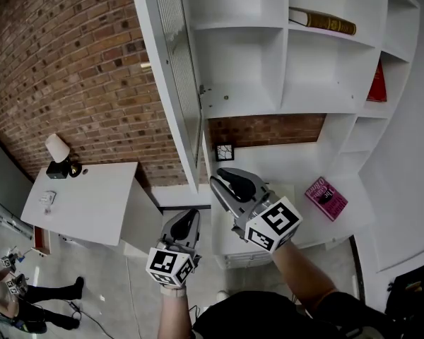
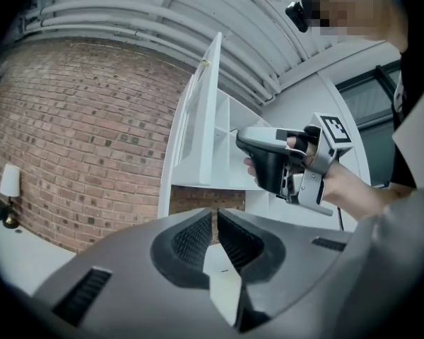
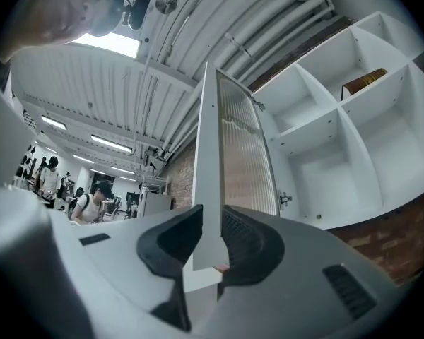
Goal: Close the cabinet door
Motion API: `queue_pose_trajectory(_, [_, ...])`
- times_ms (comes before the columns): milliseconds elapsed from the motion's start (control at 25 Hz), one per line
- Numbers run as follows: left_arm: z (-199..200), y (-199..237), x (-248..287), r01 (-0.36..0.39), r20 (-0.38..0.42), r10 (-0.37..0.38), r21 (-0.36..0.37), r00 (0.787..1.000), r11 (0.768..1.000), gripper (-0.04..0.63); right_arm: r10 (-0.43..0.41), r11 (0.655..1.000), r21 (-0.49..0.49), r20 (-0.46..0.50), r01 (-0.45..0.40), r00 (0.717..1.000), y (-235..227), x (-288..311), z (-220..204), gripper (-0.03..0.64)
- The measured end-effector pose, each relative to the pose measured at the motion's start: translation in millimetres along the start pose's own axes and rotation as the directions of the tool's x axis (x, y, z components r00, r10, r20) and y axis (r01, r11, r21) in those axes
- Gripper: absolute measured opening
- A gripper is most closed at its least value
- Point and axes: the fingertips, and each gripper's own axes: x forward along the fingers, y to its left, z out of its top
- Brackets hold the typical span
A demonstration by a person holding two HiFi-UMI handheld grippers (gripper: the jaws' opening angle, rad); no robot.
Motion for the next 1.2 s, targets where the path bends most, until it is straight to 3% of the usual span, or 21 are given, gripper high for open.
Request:
queue_pose_trajectory(480, [31, 16, 22, 0.113, 0.044, -0.117, 0.082, 0.992, 0.99, 0.083, 0.029, 0.999, -0.037, -0.003, -0.029, 1.0, 23, 47, 1, 0.132])
queue_pose_trajectory(840, [38, 15, 35, 0.198, 0.063, -0.206, 0.107, 0.977, 0.974, 0.087, -0.034, 0.996, -0.083, 0.031, 0.037, 0.999, 17, 57, 6, 0.128])
queue_pose_trajectory(1200, [40, 1, 42, 0.246, 0.034, -0.253, 0.135, 0.967, 0.96, 0.089, -0.069, 0.996, -0.047, 0.053, 0.072, 0.996, 10, 42, 9, 0.107])
